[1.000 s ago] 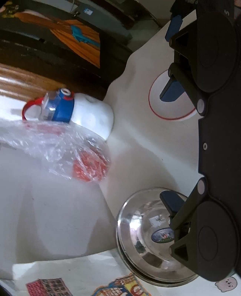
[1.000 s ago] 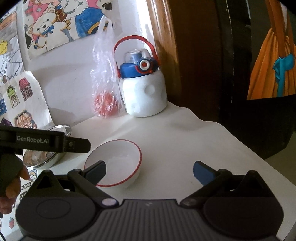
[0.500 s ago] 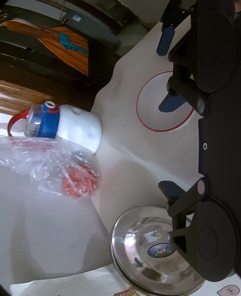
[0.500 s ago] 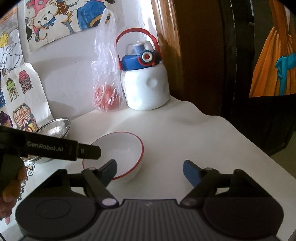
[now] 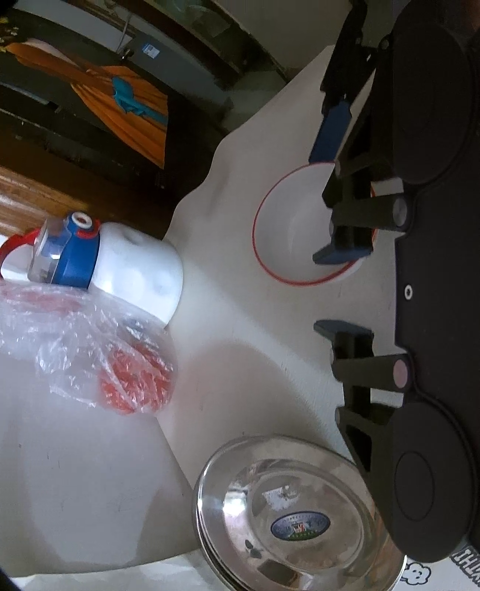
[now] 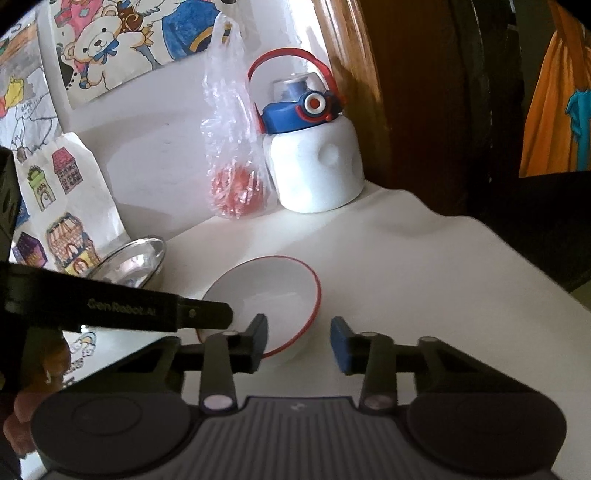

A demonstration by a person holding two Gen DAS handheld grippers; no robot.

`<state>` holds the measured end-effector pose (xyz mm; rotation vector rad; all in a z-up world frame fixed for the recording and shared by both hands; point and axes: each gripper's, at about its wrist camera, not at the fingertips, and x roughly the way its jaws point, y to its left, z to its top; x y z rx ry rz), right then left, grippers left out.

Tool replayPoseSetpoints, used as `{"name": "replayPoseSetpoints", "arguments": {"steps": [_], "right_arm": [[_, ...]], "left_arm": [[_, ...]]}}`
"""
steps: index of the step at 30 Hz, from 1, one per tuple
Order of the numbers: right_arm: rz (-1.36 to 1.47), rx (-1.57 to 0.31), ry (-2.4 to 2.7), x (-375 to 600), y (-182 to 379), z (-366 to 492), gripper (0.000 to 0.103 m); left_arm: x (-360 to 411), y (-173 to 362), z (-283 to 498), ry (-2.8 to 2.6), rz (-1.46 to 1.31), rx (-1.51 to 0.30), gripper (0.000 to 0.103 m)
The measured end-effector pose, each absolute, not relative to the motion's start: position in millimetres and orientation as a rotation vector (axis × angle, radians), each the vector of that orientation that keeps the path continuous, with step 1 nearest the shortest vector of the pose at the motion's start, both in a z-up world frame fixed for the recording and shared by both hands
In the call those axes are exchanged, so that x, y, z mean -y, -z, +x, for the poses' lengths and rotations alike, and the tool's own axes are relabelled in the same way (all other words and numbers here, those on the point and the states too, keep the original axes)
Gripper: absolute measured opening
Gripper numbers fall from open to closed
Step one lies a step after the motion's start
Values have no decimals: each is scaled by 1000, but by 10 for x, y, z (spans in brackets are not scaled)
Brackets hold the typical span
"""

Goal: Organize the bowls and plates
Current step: 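Close both grippers on the rim of the smaller white bowl, then lift the smaller white bowl with both grippers and carry it to the stack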

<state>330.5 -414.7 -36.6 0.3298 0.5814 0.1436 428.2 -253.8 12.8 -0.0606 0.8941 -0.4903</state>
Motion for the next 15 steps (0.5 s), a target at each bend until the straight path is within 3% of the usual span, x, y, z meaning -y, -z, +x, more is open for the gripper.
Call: {"name": "replayPoseSetpoints", "arguments": {"steps": [3, 7, 15], "right_arm": [[359, -581, -125, 4147, 384, 3316, 28], [373, -586, -107, 4146, 366, 3272, 19], [366, -589, -129, 3962, 191, 2996, 18]], "left_arm": [[2581, -137, 4247, 511, -59, -898, 14], [2594, -148, 4212, 495, -64, -896, 13], [2376, -232, 4038, 473, -131, -929, 10]]}}
